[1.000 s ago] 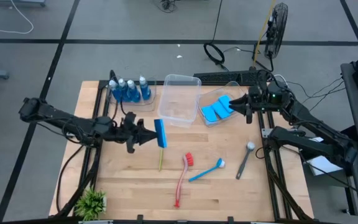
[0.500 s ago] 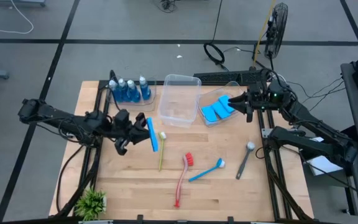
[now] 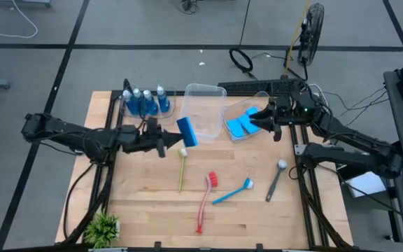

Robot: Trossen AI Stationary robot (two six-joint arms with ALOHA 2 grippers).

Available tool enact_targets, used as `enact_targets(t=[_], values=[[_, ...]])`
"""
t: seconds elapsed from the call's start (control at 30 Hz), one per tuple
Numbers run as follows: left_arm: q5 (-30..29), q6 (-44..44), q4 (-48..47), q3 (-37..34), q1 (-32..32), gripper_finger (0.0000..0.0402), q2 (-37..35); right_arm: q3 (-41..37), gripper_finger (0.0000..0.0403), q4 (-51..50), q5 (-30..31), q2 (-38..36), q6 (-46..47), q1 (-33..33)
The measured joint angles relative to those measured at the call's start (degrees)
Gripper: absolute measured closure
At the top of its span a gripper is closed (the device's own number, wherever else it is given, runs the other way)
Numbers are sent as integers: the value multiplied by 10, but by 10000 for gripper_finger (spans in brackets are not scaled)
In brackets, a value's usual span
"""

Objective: Pick & Place Kitchen Sink Supplies
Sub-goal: Put the sponge into the right transparent bin

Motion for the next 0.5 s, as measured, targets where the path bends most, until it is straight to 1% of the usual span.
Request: enact_targets(t=[0.07,0.13,0.27,0.37,0.5], values=[[7,8,-37,39,12,401,27,0,283,12,1,13,-1,13],[21,22,-99,82,23,401,58,0,279,22,4,27,-1,24],[50,49,-191,172,43,401,117,0,269,23,46,47,-1,42],[53,67,-248,233,53,401,158,0,258,34,59,56,0,55],[53,95,-310,312,67,401,209,0,239,67,62,70,5,73]])
